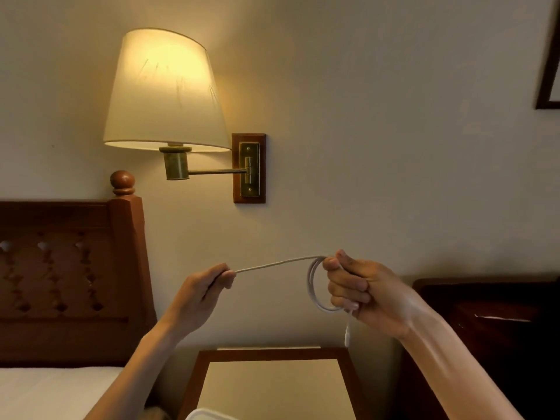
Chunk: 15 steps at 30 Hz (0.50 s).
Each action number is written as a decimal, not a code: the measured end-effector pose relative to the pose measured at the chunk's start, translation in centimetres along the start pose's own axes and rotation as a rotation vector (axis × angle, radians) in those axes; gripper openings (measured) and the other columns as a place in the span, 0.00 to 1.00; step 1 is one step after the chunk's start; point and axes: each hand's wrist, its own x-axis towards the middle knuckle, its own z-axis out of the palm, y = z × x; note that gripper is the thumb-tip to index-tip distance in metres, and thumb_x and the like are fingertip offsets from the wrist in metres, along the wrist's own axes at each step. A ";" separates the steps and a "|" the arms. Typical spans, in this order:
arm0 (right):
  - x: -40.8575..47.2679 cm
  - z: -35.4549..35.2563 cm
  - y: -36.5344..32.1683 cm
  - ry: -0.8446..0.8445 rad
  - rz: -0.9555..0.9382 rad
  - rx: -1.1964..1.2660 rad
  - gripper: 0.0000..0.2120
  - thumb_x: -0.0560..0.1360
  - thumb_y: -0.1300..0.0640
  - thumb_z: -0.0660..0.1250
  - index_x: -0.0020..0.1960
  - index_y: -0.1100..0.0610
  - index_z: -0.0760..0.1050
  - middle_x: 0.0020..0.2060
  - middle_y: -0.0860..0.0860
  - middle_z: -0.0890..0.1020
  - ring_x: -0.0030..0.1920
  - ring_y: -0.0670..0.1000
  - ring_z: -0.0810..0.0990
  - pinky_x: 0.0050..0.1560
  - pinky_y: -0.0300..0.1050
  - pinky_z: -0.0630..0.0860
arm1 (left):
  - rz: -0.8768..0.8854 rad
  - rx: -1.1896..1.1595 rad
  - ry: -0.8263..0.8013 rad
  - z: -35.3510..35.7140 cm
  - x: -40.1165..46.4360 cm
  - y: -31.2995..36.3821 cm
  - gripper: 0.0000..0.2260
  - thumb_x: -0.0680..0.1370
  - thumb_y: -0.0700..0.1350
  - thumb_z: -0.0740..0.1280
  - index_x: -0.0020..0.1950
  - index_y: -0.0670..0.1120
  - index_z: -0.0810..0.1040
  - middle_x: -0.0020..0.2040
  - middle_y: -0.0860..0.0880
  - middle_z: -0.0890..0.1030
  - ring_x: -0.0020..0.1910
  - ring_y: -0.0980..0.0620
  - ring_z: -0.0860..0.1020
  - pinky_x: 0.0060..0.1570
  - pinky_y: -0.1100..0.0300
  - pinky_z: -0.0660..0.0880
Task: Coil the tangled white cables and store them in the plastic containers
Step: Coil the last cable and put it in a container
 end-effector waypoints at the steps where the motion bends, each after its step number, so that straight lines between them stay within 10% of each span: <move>1: 0.0 -0.1 0.0 -0.005 0.002 -0.003 0.13 0.82 0.53 0.55 0.44 0.59 0.71 0.25 0.47 0.60 0.24 0.44 0.57 0.27 0.38 0.60 | -0.022 0.007 0.012 0.0 -0.4 -0.3 0.13 0.83 0.55 0.56 0.44 0.51 0.73 0.34 0.55 0.71 0.30 0.54 0.69 0.31 0.57 0.67; 5: 0.4 0.4 -0.1 -0.012 -0.037 -0.004 0.11 0.80 0.52 0.58 0.44 0.58 0.72 0.26 0.48 0.65 0.25 0.45 0.61 0.29 0.38 0.64 | -0.250 0.258 0.122 1.1 -1.5 0.7 0.14 0.79 0.56 0.57 0.43 0.51 0.77 0.33 0.55 0.76 0.30 0.56 0.75 0.31 0.53 0.74; 8: 1.6 1.1 1.0 0.188 -0.164 -0.383 0.15 0.82 0.52 0.55 0.44 0.59 0.73 0.28 0.54 0.75 0.28 0.50 0.73 0.32 0.41 0.72 | -0.455 0.522 -0.406 3.0 -1.6 6.0 0.22 0.80 0.62 0.55 0.48 0.48 0.81 0.43 0.49 0.83 0.45 0.47 0.81 0.44 0.54 0.77; 10: 2.5 1.8 2.4 0.271 -0.280 -0.630 0.16 0.83 0.54 0.54 0.44 0.61 0.73 0.32 0.58 0.81 0.31 0.54 0.80 0.35 0.43 0.77 | -0.264 0.419 -0.670 3.7 -0.8 10.6 0.17 0.81 0.59 0.57 0.46 0.50 0.78 0.43 0.51 0.82 0.43 0.50 0.79 0.45 0.55 0.75; 15: 2.4 1.8 4.1 0.210 -0.246 -0.917 0.16 0.83 0.55 0.55 0.43 0.61 0.75 0.27 0.49 0.77 0.27 0.46 0.74 0.31 0.37 0.71 | 0.144 0.292 -0.227 1.3 2.3 13.4 0.17 0.81 0.60 0.55 0.41 0.53 0.75 0.31 0.61 0.74 0.29 0.60 0.74 0.32 0.67 0.72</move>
